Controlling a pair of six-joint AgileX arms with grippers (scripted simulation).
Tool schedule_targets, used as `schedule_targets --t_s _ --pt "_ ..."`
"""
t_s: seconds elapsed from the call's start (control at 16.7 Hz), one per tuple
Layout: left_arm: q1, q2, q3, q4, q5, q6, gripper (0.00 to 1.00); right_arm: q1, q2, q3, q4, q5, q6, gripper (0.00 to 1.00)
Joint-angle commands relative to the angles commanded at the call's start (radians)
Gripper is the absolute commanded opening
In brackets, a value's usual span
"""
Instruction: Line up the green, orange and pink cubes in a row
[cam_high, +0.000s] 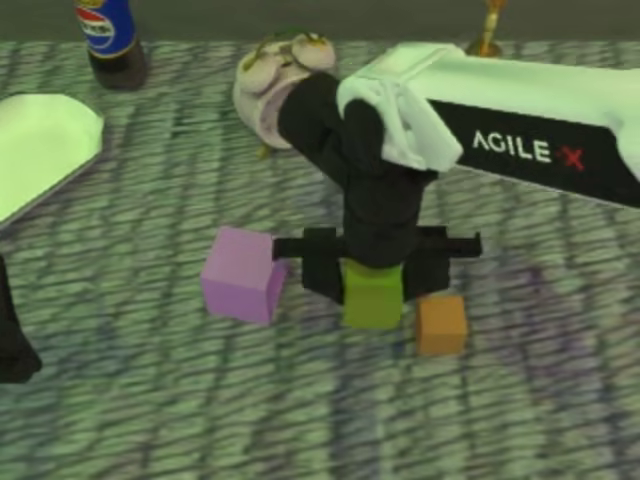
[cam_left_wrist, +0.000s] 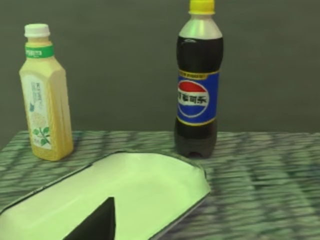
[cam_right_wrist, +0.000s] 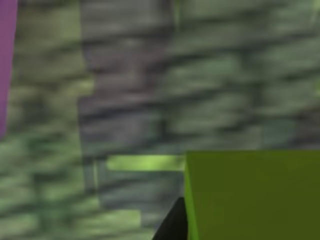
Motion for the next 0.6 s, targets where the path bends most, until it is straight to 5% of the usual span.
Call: schedule_targets --t_s 0.42,0.6 --pt "0.000 0.000 0.000 0.000 0.000 0.000 1.00 0.003 0.023 -0.073 0.090 0.001 0.002 0.00" --pt "0.000 0.000 0.000 0.000 0.000 0.000 1.00 0.003 0.023 -0.073 0.090 0.001 0.002 0.23"
